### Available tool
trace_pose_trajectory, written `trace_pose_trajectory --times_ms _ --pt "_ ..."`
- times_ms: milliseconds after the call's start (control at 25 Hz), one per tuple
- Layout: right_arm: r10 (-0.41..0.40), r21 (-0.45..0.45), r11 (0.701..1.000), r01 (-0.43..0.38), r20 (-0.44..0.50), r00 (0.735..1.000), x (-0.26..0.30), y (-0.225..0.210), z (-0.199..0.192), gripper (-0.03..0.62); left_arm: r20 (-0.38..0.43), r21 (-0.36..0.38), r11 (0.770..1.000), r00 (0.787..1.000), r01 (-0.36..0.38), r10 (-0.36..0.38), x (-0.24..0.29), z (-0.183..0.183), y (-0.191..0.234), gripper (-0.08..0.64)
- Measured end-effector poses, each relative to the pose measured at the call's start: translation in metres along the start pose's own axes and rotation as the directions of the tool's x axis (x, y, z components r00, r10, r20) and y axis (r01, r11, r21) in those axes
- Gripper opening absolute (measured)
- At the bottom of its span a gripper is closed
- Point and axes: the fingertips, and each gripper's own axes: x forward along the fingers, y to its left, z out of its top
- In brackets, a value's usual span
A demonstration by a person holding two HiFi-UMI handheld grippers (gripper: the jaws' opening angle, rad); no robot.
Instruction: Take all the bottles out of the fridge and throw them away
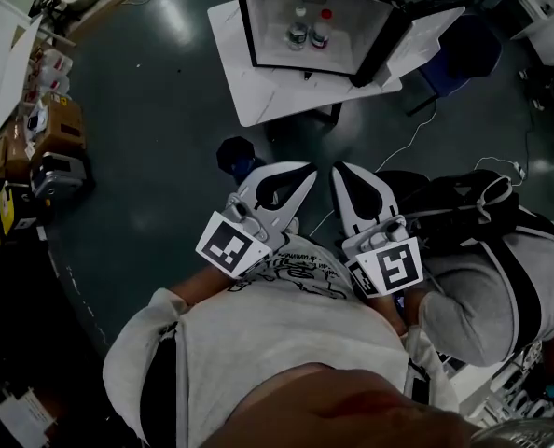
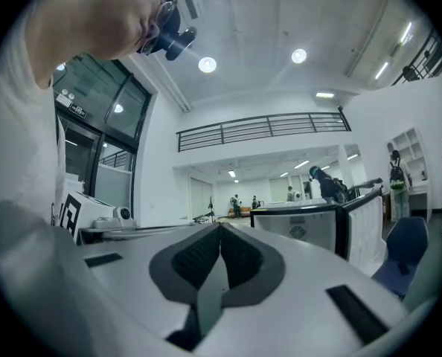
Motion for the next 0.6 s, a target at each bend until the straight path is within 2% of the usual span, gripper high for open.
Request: trace_pose_trajectory --times_ms 160,280,600 --pt "0.000 0.006 1.000 0.000 -0.002 1.000 0.005 -0.002 -0.002 0.009 0.011 0.015 1.000 1.000 -0.002 0.002 0.001 0.001 0.007 0.009" --pt "0.001 0.005 1.000 -0.001 -0.006 1.000 0.012 -0.005 -0.003 0.009 -0.010 -0.004 1.000 1.000 -0.003 0.003 0.003 -0.002 0.013 0.009" --pt "0.000 -0.001 1.000 0.000 -0.016 1.000 0.041 -0.007 -0.005 0.009 0.024 0.017 1.000 1.000 -0.006 0.005 0.002 0.004 0.042 0.009"
